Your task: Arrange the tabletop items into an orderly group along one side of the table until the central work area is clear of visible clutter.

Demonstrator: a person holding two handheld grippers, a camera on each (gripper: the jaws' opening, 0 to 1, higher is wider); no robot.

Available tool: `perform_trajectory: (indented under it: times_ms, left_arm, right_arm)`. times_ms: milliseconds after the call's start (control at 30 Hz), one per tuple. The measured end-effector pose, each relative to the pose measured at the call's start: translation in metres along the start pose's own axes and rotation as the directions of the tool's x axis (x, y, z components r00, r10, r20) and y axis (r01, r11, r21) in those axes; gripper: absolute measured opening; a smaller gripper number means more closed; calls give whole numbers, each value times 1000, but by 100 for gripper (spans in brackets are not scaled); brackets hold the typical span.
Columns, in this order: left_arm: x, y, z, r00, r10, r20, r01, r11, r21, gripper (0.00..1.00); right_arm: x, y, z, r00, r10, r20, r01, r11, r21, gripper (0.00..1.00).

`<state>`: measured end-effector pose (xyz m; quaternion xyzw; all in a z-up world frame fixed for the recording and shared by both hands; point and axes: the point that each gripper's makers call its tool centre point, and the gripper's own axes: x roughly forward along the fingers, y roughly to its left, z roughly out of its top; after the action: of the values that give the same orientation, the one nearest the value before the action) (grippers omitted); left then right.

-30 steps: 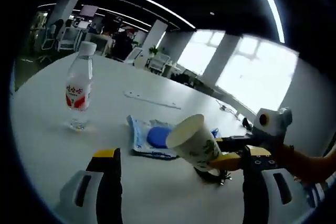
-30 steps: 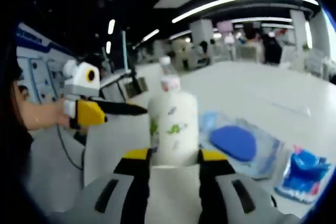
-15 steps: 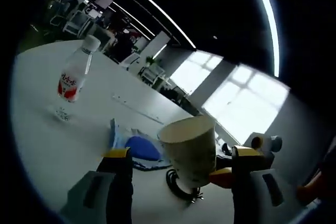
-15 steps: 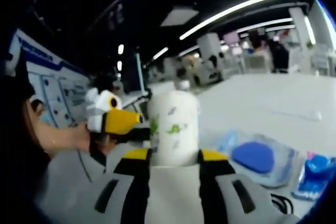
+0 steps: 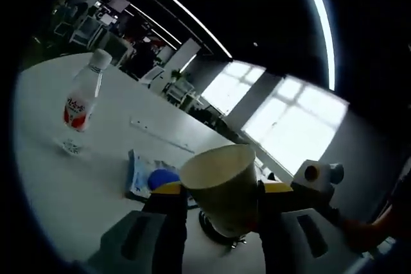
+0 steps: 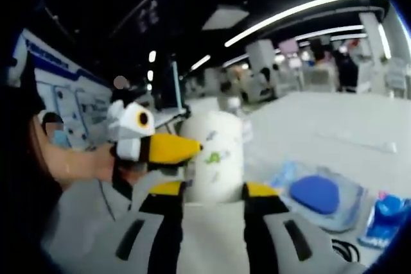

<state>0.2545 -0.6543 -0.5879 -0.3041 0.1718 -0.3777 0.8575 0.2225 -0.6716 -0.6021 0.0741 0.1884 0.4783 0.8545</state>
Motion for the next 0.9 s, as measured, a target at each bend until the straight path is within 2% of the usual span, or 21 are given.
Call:
perform_trajectory:
  times_ms: [300,467,533,667,733,867,900]
  left_arm:
    - [0,-4,-4,999,2,-36,1,997,82,38]
    - [0,-1,-3,999,20,-50,-14,993,115,36]
    - [0,-1,-1,999,17,-47,-11,993,119,36]
    - [2,-5,3,999,2,-48,5,989,147,35]
    - [3,-2,7,999,22,-38,-15,983,183,35]
    - [3,1,14,999,26,-30,-20,981,194,35]
    - [2,3,16,999,39,-29,-32,974,224,35]
  right_arm:
    - [0,-1,-6,999,-4,-33,4,1000,2,33]
    - [-1,-11,-18,992,-66,-109,63,997,-37,33]
    - [-2,-14,-21,989,-86,-119,80,995,-56,33]
    - [-2,-13,-21,992,-78,-104,73,996,-50,24]
    - [-2,-14,-23,990,-85,-112,81,996,-37,28]
    - [-5,-17,-26,986,-102,-130,97,994,-49,33]
    - [-6,-18,-28,985,-106,-136,100,994,-50,35]
